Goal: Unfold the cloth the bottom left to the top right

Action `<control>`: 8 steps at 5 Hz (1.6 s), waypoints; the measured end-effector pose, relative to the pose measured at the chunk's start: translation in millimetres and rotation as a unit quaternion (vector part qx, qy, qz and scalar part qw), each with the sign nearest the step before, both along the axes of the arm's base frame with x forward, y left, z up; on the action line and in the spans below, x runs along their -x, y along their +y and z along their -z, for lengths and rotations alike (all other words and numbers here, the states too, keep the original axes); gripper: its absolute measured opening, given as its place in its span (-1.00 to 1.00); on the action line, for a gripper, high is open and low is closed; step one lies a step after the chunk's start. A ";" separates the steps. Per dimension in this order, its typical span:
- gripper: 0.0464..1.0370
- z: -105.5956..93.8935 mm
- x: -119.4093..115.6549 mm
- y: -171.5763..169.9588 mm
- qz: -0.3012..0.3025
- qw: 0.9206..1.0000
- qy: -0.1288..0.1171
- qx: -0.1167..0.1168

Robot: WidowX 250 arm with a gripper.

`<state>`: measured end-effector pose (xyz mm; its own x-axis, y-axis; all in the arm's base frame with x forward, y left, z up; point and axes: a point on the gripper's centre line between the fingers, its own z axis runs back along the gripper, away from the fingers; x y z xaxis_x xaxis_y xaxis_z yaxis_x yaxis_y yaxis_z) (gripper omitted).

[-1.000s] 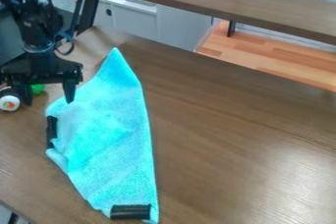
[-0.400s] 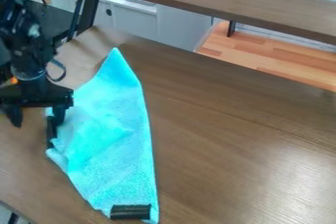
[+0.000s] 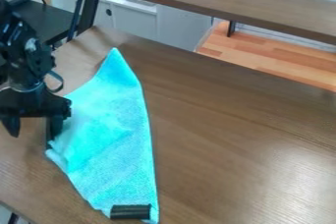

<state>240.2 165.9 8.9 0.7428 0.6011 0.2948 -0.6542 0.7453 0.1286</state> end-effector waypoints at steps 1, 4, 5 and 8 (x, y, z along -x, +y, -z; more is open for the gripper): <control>0.93 -0.2 -0.6 -0.3 -0.010 1.000 -0.003 -0.001; 0.93 -7.3 -15.0 -4.2 -0.018 1.000 -0.014 0.010; 0.92 -4.8 -19.7 -5.1 -0.023 1.000 -0.010 0.012; 0.79 5.0 -23.4 -2.1 -0.027 1.000 0.002 -0.004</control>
